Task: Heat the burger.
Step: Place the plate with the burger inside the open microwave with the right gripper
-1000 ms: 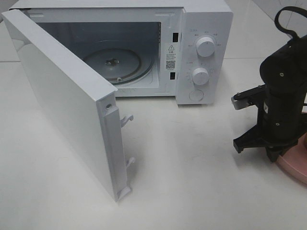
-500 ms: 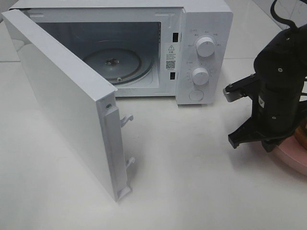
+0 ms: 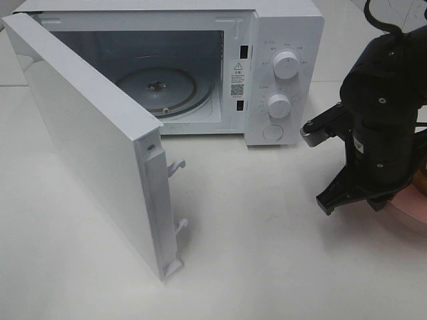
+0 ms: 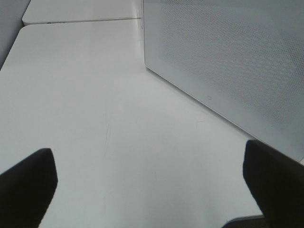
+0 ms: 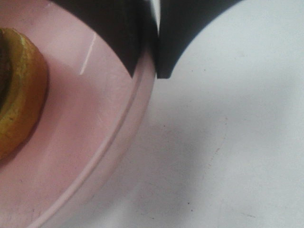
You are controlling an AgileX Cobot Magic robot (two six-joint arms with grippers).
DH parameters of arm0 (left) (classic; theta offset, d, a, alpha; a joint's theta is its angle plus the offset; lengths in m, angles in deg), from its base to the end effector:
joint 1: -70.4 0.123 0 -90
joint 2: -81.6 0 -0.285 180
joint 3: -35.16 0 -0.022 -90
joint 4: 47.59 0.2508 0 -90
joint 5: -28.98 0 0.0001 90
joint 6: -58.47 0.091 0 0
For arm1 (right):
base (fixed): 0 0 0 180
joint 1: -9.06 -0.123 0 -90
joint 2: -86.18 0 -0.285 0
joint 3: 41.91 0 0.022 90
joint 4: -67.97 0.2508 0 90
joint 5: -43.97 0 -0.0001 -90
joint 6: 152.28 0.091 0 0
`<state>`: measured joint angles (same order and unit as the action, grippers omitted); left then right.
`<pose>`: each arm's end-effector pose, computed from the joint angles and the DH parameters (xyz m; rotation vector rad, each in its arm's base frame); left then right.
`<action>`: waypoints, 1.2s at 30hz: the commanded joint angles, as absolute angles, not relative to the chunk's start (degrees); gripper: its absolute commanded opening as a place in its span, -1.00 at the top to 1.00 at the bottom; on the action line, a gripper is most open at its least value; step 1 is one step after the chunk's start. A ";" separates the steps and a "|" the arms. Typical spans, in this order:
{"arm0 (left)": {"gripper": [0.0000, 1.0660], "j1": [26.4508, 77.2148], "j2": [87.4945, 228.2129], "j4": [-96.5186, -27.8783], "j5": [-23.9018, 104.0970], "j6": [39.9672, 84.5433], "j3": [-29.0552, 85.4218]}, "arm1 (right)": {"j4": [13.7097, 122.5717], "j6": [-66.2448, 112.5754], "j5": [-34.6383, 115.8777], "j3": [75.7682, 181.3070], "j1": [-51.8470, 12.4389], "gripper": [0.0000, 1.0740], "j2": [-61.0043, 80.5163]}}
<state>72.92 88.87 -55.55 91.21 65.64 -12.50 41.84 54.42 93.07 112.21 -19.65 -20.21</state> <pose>-0.0091 -0.0116 0.2802 0.0932 2.0354 -0.0601 0.2630 0.1095 0.1582 -0.5033 2.9254 -0.4672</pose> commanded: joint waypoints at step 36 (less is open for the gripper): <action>-0.87 72.63 88.18 -56.07 90.63 65.52 -12.44 | 33.82 58.55 104.13 97.14 -37.29 1.00 0.36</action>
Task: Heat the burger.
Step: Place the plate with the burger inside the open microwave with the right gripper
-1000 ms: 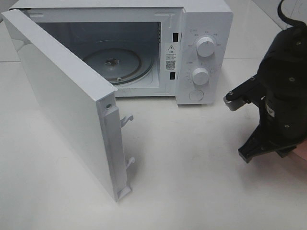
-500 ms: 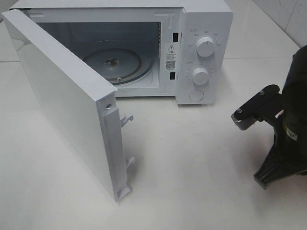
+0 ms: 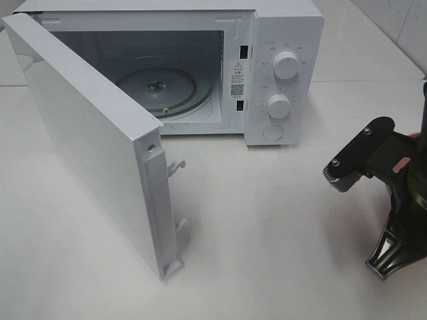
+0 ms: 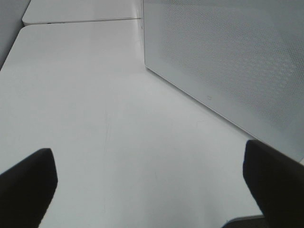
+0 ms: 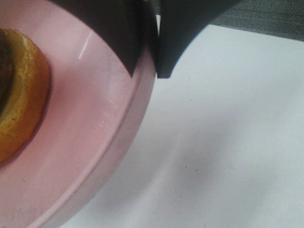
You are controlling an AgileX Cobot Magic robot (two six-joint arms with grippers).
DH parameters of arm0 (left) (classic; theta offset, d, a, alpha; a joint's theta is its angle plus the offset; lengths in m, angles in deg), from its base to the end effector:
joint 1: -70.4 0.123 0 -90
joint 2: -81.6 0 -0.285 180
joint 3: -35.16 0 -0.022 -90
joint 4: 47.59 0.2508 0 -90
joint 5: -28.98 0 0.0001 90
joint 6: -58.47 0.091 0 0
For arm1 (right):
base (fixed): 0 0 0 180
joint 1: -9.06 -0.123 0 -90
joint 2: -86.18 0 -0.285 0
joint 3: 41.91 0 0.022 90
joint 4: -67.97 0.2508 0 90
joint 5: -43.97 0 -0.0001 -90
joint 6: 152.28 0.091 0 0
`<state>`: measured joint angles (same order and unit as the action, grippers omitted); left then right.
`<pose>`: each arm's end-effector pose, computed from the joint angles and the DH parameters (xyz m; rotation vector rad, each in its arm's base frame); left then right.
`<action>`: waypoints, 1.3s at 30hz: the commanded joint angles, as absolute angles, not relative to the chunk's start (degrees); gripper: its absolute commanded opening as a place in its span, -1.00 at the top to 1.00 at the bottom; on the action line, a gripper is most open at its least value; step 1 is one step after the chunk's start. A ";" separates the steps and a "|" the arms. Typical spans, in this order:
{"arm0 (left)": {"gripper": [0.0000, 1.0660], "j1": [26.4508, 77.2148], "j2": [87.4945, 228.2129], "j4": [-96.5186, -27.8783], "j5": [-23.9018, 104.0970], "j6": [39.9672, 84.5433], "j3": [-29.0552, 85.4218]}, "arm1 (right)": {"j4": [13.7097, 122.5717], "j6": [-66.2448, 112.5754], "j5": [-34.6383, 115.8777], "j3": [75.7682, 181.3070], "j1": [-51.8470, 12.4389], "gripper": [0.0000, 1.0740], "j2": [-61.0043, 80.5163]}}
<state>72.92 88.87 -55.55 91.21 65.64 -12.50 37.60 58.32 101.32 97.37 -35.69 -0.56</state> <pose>-0.0091 -0.0116 0.2802 0.0932 2.0354 -0.0601 0.1657 0.1097 0.1901 -0.7929 2.7755 -0.5752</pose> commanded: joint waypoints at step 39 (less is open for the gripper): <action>-0.87 72.63 88.18 -56.07 90.63 65.52 -12.44 | 31.01 50.35 106.25 93.82 -58.72 1.00 7.01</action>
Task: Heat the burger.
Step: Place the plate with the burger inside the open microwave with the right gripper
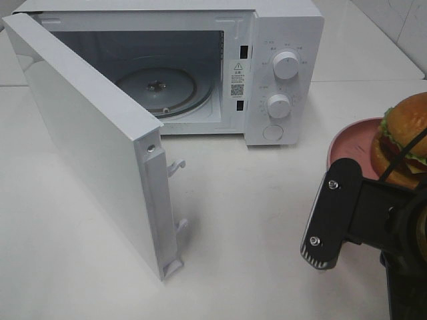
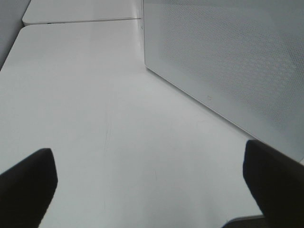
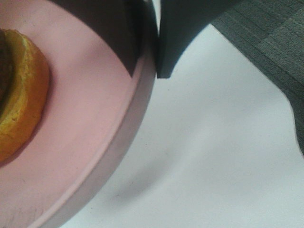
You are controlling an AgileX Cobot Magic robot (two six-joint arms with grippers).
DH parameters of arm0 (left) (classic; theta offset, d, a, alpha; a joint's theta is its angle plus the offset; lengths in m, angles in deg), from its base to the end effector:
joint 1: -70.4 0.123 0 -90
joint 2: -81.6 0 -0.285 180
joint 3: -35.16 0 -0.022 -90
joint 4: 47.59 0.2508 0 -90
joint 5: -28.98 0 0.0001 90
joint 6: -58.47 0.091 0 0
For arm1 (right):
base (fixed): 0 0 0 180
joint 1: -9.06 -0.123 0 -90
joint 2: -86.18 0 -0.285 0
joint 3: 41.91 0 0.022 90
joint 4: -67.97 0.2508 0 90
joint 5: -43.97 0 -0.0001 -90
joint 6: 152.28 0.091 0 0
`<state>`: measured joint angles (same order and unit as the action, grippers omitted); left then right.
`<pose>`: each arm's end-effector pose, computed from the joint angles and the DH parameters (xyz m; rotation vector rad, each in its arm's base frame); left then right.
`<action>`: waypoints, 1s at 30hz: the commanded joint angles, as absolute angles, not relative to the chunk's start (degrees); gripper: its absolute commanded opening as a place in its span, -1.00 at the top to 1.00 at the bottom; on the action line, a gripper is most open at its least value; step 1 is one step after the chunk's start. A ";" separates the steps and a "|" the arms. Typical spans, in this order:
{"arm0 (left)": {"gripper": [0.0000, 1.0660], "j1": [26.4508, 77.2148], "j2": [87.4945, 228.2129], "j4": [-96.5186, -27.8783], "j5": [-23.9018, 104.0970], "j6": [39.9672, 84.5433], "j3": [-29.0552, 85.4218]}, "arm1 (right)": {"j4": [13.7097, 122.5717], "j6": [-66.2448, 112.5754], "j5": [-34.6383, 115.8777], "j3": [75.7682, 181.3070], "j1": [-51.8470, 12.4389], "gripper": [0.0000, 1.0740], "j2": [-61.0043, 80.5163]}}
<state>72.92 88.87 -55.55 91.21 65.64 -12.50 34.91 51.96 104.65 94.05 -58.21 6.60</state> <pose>-0.0091 -0.0116 0.2802 0.0932 2.0354 -0.0601 0.1055 0.1398 0.2027 -1.4074 2.4057 -0.5609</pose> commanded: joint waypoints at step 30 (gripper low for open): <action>-0.87 72.63 88.18 -56.07 90.63 65.52 -12.44 | 27.00 41.18 99.55 93.82 -58.72 1.00 7.01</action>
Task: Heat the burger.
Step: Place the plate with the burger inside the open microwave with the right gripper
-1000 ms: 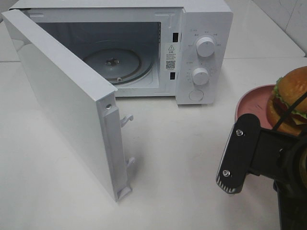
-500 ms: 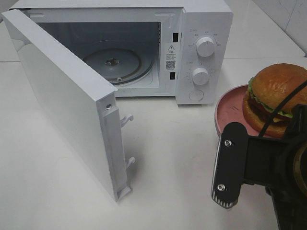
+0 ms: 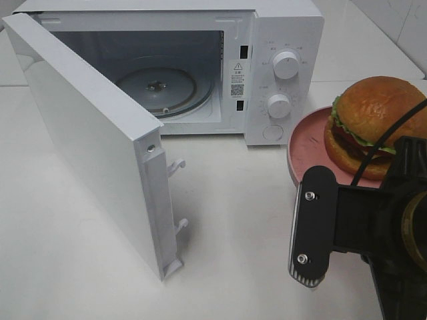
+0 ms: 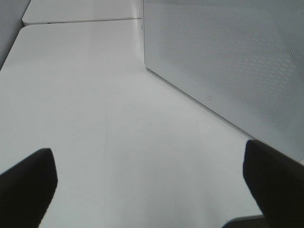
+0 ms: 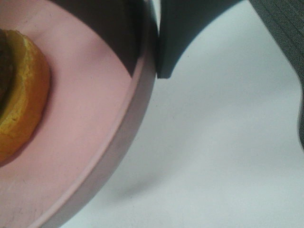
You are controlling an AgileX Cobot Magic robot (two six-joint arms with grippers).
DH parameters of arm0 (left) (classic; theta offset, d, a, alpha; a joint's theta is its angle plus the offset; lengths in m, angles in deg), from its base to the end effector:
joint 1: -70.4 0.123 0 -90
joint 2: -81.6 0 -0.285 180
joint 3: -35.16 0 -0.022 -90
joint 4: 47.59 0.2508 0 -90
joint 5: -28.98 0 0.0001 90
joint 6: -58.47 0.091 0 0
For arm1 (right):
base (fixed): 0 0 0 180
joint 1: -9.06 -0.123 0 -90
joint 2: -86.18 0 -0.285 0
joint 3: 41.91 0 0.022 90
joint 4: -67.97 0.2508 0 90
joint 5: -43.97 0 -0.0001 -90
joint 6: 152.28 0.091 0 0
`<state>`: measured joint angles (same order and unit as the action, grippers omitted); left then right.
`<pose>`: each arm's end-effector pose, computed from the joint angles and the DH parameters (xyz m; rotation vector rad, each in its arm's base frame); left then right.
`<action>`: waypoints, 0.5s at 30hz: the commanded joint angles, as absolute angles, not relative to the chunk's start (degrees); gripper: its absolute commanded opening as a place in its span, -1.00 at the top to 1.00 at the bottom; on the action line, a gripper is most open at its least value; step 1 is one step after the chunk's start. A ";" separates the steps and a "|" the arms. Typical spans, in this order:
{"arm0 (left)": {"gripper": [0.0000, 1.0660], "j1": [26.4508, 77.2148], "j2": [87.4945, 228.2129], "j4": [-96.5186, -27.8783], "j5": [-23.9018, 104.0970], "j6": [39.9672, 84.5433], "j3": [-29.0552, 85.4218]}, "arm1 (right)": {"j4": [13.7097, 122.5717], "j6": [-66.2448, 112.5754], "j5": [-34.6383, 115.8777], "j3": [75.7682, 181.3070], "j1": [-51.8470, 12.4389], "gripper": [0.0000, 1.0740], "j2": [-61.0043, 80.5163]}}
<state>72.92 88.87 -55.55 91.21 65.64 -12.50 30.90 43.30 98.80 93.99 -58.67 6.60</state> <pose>-0.0091 -0.0116 0.2802 0.0932 2.0354 -0.0601 0.1097 0.1495 0.2041 -1.6306 2.1790 -0.5294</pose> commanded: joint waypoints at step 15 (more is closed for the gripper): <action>-0.87 72.63 88.18 -56.07 90.63 65.52 -12.44 | 26.83 29.55 95.59 93.82 -58.72 1.00 7.01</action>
